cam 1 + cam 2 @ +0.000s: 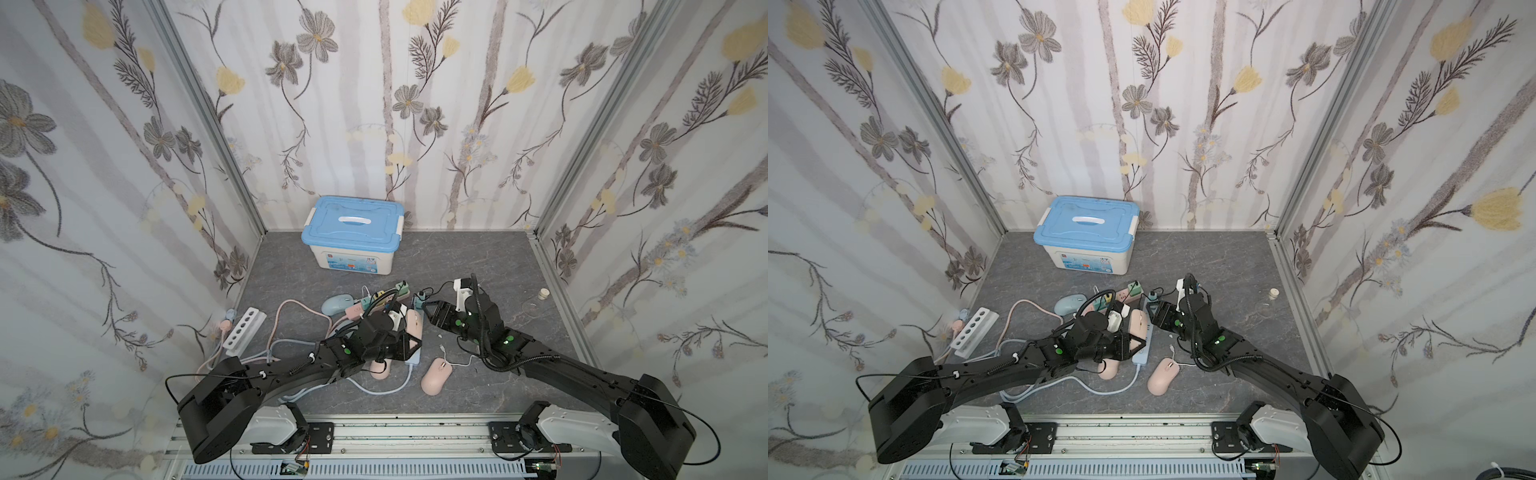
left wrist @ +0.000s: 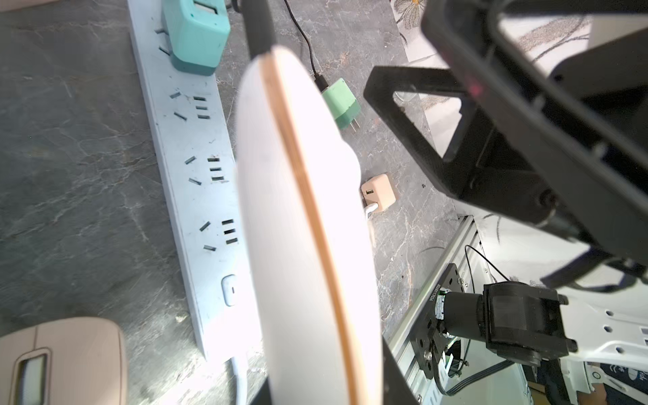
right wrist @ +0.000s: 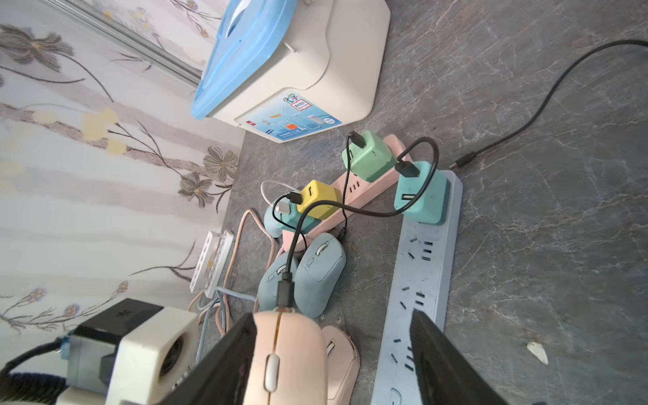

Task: Unplug the wireless mouse
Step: Pick up the mouse from the center of the board, then remove the power cord from the mouse.

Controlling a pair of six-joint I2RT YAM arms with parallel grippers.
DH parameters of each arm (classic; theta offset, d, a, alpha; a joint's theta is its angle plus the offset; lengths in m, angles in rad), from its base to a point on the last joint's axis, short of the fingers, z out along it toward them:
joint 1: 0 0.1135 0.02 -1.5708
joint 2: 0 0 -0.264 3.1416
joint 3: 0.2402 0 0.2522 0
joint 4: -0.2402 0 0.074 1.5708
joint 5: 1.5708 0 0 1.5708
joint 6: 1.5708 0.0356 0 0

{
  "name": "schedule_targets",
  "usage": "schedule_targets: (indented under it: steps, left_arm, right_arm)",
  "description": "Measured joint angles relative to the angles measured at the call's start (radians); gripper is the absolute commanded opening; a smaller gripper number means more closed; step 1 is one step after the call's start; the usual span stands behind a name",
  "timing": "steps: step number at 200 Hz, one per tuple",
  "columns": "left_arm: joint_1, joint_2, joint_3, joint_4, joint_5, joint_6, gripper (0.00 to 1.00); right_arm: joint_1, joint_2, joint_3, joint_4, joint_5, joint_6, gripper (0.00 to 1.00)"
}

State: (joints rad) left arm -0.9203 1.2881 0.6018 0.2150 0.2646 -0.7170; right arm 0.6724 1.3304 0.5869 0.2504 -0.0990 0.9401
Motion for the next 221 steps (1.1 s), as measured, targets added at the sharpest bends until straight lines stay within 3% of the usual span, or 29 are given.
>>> schedule_targets:
  steps: [57,89,147,221]
  left_arm:
    - [0.000,-0.106,-0.090,0.093,0.071,0.044,0.00]
    - [0.001,-0.141,-0.106,0.129,0.106,0.060,0.00]
    - [0.002,-0.150,-0.129,0.165,0.155,0.059,0.00]
    - [0.003,-0.150,-0.137,0.196,0.193,0.058,0.00]
  right_arm:
    - [-0.061,0.018,-0.089,0.315,-0.288,-0.018,0.57]
    - [-0.065,0.066,-0.097,0.451,-0.377,-0.015,0.53]
    - [-0.073,0.126,-0.122,0.607,-0.457,0.032,0.45]
    - [-0.089,0.159,-0.121,0.659,-0.481,0.066,0.31]
